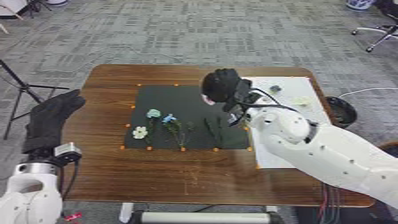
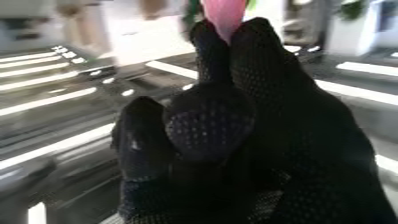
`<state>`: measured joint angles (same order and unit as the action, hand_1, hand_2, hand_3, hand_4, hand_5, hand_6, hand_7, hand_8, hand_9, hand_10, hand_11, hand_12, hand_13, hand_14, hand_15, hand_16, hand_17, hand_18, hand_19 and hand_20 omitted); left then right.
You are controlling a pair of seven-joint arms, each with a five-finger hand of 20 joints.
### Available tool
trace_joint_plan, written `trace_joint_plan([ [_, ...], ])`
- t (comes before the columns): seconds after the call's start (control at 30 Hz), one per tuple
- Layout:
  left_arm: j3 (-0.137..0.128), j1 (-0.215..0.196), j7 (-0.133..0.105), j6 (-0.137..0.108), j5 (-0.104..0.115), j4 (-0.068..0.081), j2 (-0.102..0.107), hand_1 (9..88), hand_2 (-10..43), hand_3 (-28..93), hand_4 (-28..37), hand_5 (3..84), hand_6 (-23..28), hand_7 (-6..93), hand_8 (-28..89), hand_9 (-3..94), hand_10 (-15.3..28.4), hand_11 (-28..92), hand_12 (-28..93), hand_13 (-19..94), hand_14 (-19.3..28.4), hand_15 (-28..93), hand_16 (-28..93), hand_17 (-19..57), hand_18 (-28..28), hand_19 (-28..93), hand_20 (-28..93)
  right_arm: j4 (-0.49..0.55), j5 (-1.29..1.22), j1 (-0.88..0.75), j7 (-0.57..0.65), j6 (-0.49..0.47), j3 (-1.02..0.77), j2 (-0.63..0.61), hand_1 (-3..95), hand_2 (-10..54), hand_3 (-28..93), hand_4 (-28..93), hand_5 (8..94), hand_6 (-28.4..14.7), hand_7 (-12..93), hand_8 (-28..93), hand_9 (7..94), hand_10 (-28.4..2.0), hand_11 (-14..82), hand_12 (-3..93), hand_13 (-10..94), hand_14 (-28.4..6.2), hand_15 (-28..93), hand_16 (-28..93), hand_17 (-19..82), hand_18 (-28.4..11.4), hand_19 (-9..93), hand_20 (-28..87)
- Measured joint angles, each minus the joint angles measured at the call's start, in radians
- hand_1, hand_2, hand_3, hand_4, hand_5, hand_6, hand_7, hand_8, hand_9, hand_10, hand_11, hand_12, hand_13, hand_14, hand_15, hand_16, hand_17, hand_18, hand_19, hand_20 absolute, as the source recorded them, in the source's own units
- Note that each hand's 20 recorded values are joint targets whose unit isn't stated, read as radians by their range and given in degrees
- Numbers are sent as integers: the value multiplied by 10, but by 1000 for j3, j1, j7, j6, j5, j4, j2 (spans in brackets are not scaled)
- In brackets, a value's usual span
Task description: Arrange flowers
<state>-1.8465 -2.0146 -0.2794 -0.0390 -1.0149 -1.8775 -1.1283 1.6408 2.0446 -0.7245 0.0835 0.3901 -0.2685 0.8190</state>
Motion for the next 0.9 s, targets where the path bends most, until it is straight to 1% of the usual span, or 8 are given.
trace_joint_plan([
  [0.13,15,13,2,0,0,5,5,239,-14,712,-274,548,-18,170,-94,508,142,217,122,377,176,221,16,28,146,137,182,-50,25,35,-21,-14,42,92,654,-95,550,-139,784,0,223,86,873,-90,77,391,898,-12,572,319,583,-139,932,513],
  [0.3,29,29,6,-1,0,12,11,240,-14,712,-274,549,-18,170,-95,507,141,215,121,377,176,221,17,28,146,136,182,-113,82,2,-50,-30,-12,194,653,-95,550,-141,783,2,226,85,872,-90,76,390,897,-13,573,320,582,-139,932,514],
  [0.4,25,30,7,3,0,12,10,240,-14,711,-274,549,-19,171,-94,507,141,216,122,377,176,221,17,28,146,136,182,-140,115,-27,-65,-35,-41,230,653,-95,550,-140,781,6,228,82,871,-90,74,389,896,-13,574,320,581,-139,932,514],
  [0.53,9,26,5,12,0,13,7,240,-15,713,-273,549,-19,170,-95,506,140,215,121,376,176,220,17,28,146,136,182,-157,134,-57,-70,-56,-48,243,652,-95,549,-142,778,9,234,76,864,-92,70,388,893,-14,575,321,577,-140,932,515],
  [0.6,4,24,3,14,0,14,5,240,-15,713,-272,548,-19,170,-95,506,140,216,122,375,176,220,18,28,146,136,182,-164,139,-75,-70,-76,-57,244,652,-95,548,-145,776,11,240,71,863,-94,68,387,891,-15,577,322,576,-140,932,515],
  [0.7,2,22,2,18,0,15,3,241,-15,712,-272,548,-19,169,-95,504,139,214,122,375,176,219,18,28,146,136,182,-176,149,-96,-72,-97,-61,243,650,-95,549,-146,775,13,243,62,863,-99,65,383,889,-15,578,321,574,-140,932,514],
  [0.9,1,22,-3,20,0,17,2,241,-15,712,-273,547,-20,170,-95,504,141,213,122,374,176,219,18,27,146,136,182,-201,175,-117,-74,-102,-66,243,650,-95,548,-146,775,14,248,51,862,-102,61,378,888,-16,579,319,573,-140,932,513],
])
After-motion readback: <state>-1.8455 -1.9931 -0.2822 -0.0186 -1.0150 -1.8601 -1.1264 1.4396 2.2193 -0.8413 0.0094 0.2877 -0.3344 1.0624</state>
